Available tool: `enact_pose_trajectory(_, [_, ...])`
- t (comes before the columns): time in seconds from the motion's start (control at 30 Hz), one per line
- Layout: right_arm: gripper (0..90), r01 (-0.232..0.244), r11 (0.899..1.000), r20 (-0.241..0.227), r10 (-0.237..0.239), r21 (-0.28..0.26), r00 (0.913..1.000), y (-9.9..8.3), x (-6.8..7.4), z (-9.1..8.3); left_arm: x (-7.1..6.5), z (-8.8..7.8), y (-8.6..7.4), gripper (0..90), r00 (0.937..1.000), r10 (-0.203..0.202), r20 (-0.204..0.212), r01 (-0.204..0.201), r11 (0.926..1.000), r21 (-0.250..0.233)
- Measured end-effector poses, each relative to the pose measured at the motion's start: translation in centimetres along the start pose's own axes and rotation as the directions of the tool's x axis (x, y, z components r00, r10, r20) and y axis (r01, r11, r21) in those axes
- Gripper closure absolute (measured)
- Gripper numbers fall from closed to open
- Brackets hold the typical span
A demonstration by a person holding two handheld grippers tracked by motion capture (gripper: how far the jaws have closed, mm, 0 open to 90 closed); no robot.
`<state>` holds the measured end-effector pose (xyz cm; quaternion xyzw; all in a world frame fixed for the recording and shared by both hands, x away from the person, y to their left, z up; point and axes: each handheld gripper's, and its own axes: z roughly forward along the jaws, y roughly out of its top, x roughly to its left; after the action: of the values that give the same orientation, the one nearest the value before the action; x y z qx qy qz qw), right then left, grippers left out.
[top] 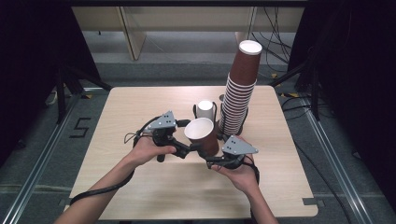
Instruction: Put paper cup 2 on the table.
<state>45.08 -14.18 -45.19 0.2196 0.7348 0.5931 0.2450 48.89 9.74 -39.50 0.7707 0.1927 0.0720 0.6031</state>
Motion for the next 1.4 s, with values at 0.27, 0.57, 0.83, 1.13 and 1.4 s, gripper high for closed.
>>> enact_pose_trajectory(0.27, [21.7,0.013,1.0,-0.005,-0.014,-0.011,0.9999,0.1,-0.1,0.1,0.0,0.3,-0.1,0.0,1.0,-0.009,0.001,0.009,0.9999,-0.007])
enact_pose_trajectory(0.57, [21.7,-0.007,1.0,-0.021,0.007,-0.007,0.9998,0.2,0.3,0.2,-0.2,0.9,-0.2,0.0,0.9996,-0.027,-0.007,0.027,0.9995,-0.015])
enact_pose_trajectory(0.83, [21.7,-0.009,1.0,-0.028,0.008,-0.024,0.9996,0.4,0.5,0.5,-0.3,1.5,-0.2,0.0,0.9998,-0.018,-0.009,0.018,0.9994,-0.028])
enact_pose_trajectory(1.13, [21.7,-0.025,0.999,-0.037,0.024,-0.024,0.999,0.4,0.6,0.5,-0.2,1.5,-0.3,3.0,1.0,-0.004,-0.005,0.004,0.9992,-0.039])
enact_pose_trajectory(1.4, [21.2,-0.03,0.998,-0.046,0.027,-0.046,0.9986,0.3,0.6,0.7,-0.3,1.4,-0.2,6.0,0.9999,0.013,0.001,-0.012,0.9991,-0.04])
